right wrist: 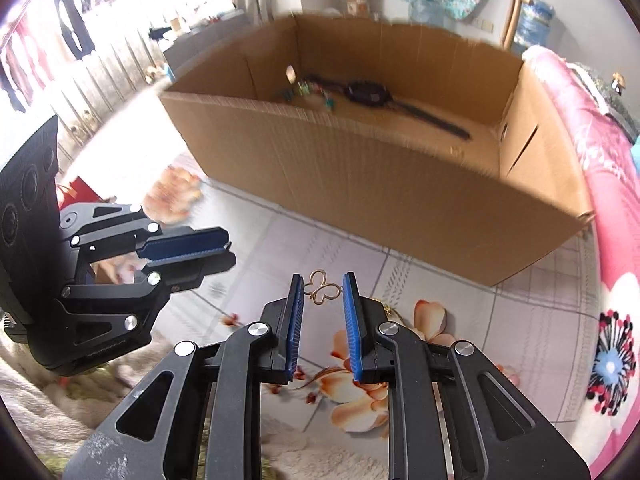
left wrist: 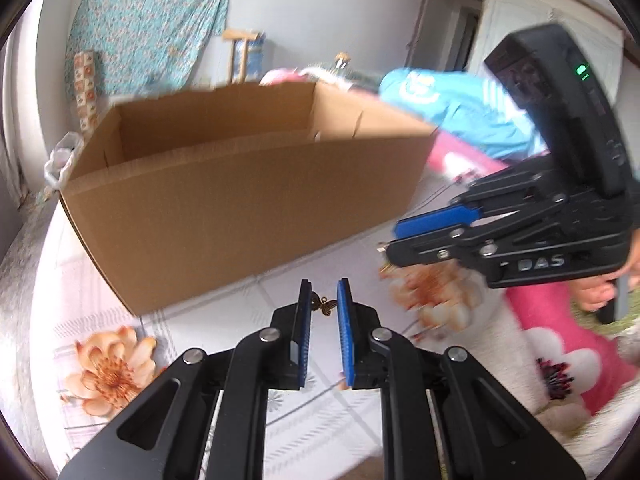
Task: Organize jewelry
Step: 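Lift the gold charm with the right tool and carry it over the box, then open the right tool to drop the gold charm into the box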
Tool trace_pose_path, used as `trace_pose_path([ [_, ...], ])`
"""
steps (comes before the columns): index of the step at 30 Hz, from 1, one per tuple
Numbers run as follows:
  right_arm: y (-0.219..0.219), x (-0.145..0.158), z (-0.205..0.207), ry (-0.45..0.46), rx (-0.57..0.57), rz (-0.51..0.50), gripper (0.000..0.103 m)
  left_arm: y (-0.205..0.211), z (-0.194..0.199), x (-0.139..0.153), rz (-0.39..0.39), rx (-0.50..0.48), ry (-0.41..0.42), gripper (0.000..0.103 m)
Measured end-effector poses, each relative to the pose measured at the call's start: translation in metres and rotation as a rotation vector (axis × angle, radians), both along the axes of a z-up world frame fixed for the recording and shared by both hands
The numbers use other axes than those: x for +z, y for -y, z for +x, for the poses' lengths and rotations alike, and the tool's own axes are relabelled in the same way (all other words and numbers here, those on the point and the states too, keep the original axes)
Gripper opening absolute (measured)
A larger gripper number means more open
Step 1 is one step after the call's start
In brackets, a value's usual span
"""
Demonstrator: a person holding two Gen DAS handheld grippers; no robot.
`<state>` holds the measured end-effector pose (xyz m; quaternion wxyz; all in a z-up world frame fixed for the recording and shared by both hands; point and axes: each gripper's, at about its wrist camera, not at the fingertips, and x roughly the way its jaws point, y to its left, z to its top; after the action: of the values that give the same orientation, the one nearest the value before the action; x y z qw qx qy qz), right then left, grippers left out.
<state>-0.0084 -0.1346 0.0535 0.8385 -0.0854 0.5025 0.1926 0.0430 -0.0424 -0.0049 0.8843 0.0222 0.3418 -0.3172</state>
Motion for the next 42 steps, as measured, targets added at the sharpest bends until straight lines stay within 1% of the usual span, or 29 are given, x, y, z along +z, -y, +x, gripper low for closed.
trace_pose_path([
  [2, 0.003, 0.017, -0.004, 0.036, 0.009, 0.028, 0.018, -0.002, -0.004, 0.021, -0.017, -0.017, 0.035, 0.012],
  [4, 0.010, 0.042, -0.006, 0.091, 0.020, 0.056, 0.018, -0.004, -0.003, 0.044, -0.022, -0.025, 0.075, 0.012],
  [6, 0.018, 0.059, -0.001, 0.134, 0.032, 0.080, 0.018, -0.005, 0.005, 0.066, -0.008, -0.029, 0.104, 0.012],
  [7, 0.020, 0.069, 0.004, 0.154, 0.037, 0.088, 0.018, -0.005, 0.011, 0.071, 0.002, -0.030, 0.110, 0.012],
  [9, 0.023, 0.082, 0.018, 0.177, 0.054, 0.100, 0.018, -0.005, 0.028, 0.082, 0.023, -0.038, 0.095, 0.012],
  [11, 0.023, 0.087, 0.037, 0.182, 0.066, 0.091, 0.018, -0.004, 0.054, 0.087, 0.026, -0.057, 0.041, 0.012],
  [13, 0.019, 0.084, 0.066, 0.152, 0.075, 0.063, 0.018, 0.004, 0.085, 0.083, 0.045, -0.074, -0.050, 0.012],
  [14, 0.019, 0.078, 0.085, 0.114, 0.079, 0.053, 0.018, 0.004, 0.102, 0.077, 0.054, -0.080, -0.105, 0.012],
  [15, 0.019, 0.074, 0.095, 0.085, 0.079, 0.045, 0.018, 0.010, 0.124, 0.068, 0.067, -0.079, -0.190, 0.012],
  [16, 0.017, 0.066, 0.112, 0.039, 0.085, 0.028, 0.018, 0.008, 0.137, 0.062, 0.073, -0.079, -0.244, 0.012],
  [17, 0.015, 0.062, 0.121, 0.013, 0.088, 0.018, 0.018, 0.010, 0.150, 0.051, 0.078, -0.082, -0.309, 0.012],
  [18, 0.012, 0.051, 0.134, -0.027, 0.088, -0.003, 0.013, 0.014, 0.168, 0.041, 0.086, -0.074, -0.389, 0.012],
  [21, 0.003, 0.025, 0.160, -0.109, 0.090, -0.066, 0.013, 0.017, 0.199, 0.019, 0.107, -0.051, -0.516, 0.012],
  [23, -0.002, 0.009, 0.171, -0.138, 0.096, -0.103, 0.013, 0.019, 0.212, 0.009, 0.106, -0.018, -0.578, 0.012],
  [24, -0.002, 0.004, 0.175, -0.152, 0.095, -0.121, 0.013, 0.020, 0.216, 0.006, 0.104, -0.012, -0.595, 0.012],
  [26, -0.002, -0.005, 0.181, -0.171, 0.090, -0.140, 0.013, 0.024, 0.222, 0.000, 0.125, 0.004, -0.617, 0.012],
  [28, -0.001, -0.011, 0.191, -0.178, 0.087, -0.132, 0.013, 0.029, 0.224, -0.002, 0.144, -0.003, -0.622, 0.012],
  [30, 0.002, -0.010, 0.194, -0.172, 0.080, -0.115, 0.013, 0.033, 0.224, -0.002, 0.152, -0.012, -0.619, 0.012],
  [36, 0.014, 0.008, 0.194, -0.129, 0.058, -0.056, 0.014, 0.040, 0.228, -0.007, 0.159, -0.007, -0.649, 0.013],
  [38, 0.019, 0.015, 0.193, -0.113, 0.051, -0.041, 0.015, 0.040, 0.232, -0.009, 0.172, 0.004, -0.652, 0.018],
  [40, 0.024, 0.025, 0.191, -0.092, 0.045, -0.020, 0.017, 0.041, 0.235, -0.011, 0.169, 0.014, -0.667, 0.027],
  [42, 0.030, 0.034, 0.189, -0.072, 0.041, 0.004, 0.019, 0.040, 0.235, -0.010, 0.159, 0.023, -0.661, 0.032],
])
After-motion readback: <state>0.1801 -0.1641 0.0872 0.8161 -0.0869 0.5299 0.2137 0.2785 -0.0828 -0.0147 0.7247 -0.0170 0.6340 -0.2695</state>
